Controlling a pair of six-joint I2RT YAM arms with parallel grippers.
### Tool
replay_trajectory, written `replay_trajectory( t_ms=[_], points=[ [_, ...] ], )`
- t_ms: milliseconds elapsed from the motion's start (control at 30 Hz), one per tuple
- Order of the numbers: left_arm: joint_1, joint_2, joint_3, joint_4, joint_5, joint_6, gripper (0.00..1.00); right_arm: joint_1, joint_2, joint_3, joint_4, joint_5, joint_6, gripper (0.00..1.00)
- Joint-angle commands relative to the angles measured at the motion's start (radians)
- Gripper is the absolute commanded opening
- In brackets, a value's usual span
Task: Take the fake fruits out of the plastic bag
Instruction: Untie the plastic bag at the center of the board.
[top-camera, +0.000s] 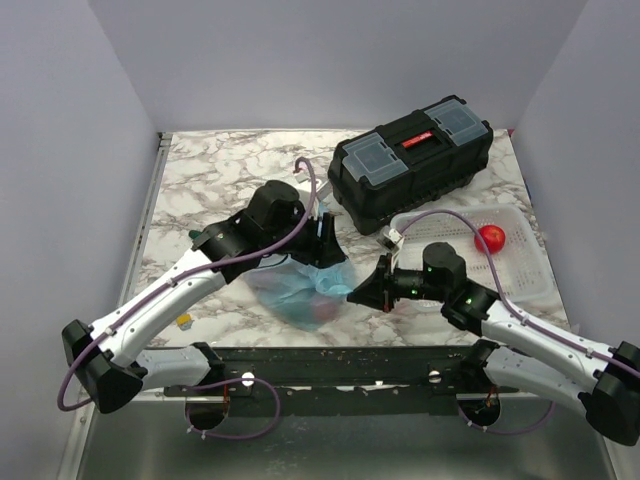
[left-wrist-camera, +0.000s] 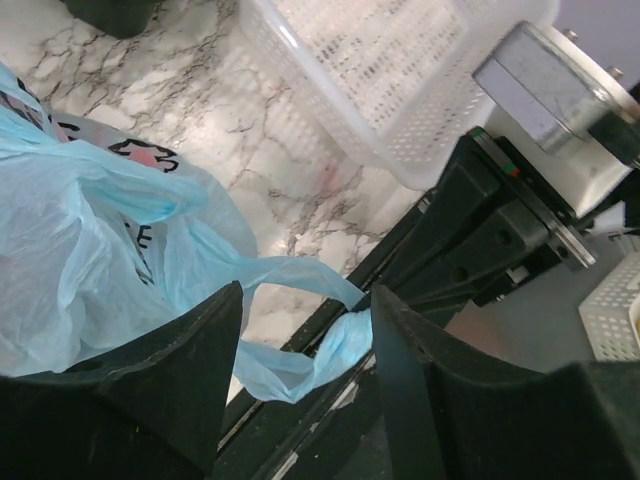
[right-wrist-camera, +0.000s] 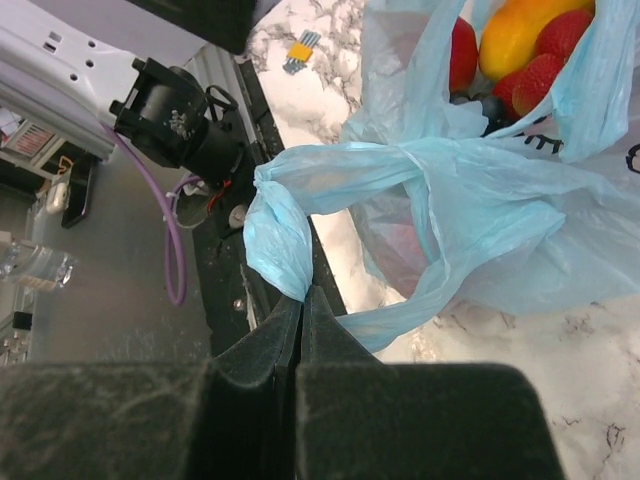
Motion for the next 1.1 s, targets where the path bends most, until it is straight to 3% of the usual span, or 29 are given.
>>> replay_trajectory(
  t_ms=[0, 167, 233, 400, 567, 633, 867, 1067],
  points=[
    [-0.069, 0.074, 0.099, -0.055, -0.205, 0.033, 0.54, 0.003, -0.02, -0.03, -0.049, -0.007, 0.009, 0.01],
    [-0.229, 0.147, 0.186, -0.136, -0.545, 0.255, 0.61, 0.004, -0.098, -0.055, -0.077, 0.05, 0.023, 0.01],
    [-0.254, 0.165, 0.191, -0.145, -0.601, 0.395, 0.64, 0.003, -0.137, -0.067, -0.075, 0.054, 0.031, 0.01],
    [-0.267, 0.132, 0.115, -0.023, -0.617, 0.759, 0.71, 0.003, -0.207, -0.105, -0.055, 0.067, 0.063, 0.01],
    [-0.269, 0.114, -0.006, 0.163, -0.492, 1.04, 0.77, 0.003, -0.224, -0.101, -0.076, 0.085, 0.068, 0.01],
    [-0.267, 0.147, 0.004, 0.178, -0.523, 1.099, 0.79, 0.003, -0.233, -0.096, -0.095, 0.088, 0.065, 0.01],
    [-0.253, 0.318, 0.143, -0.002, -0.527, 1.196, 0.79, 0.003, -0.275, -0.083, -0.141, 0.108, 0.045, 0.01],
    [-0.214, 0.4, 0.284, -0.169, -0.421, 1.148, 0.79, 0.003, -0.289, -0.081, -0.158, 0.103, 0.042, 0.01]
  ],
)
